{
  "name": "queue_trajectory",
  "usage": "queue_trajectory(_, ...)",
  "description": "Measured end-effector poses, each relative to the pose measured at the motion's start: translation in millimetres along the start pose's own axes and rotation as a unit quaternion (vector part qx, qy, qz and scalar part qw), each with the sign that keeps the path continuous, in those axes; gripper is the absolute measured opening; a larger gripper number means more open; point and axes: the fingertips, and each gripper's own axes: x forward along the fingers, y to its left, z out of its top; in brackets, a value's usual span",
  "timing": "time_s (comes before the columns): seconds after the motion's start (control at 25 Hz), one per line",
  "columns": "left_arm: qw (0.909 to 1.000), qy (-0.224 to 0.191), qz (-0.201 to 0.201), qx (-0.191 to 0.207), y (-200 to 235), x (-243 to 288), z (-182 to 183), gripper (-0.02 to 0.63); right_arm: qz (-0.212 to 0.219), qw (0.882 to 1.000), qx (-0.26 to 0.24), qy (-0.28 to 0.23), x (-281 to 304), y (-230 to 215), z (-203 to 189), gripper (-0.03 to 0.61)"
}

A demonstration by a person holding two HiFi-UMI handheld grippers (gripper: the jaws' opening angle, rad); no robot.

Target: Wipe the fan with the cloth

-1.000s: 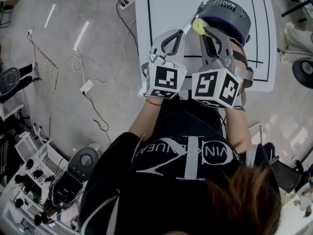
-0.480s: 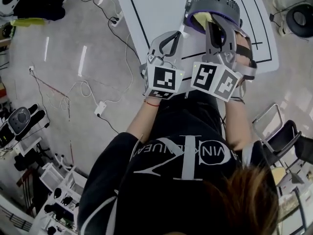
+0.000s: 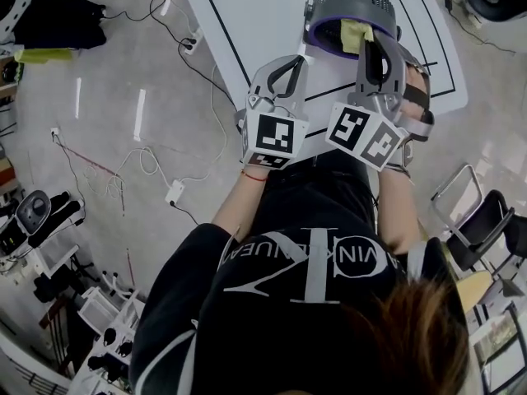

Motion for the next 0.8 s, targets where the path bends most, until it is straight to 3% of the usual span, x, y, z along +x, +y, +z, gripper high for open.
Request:
queue_trajectory(0.4, 1.0000, -0.002, -0.004, 0.004, -3, 3, 6, 0.008, 0.008, 0.999, -0.018, 0.035, 0, 10, -28, 0.031)
queue_trajectory(0.8, 1.0000, 0.002, -0.003, -0.006, -4, 0, 2, 0.008, 0.049, 0.996, -0.030, 0.067, 2, 45, -53, 0.029)
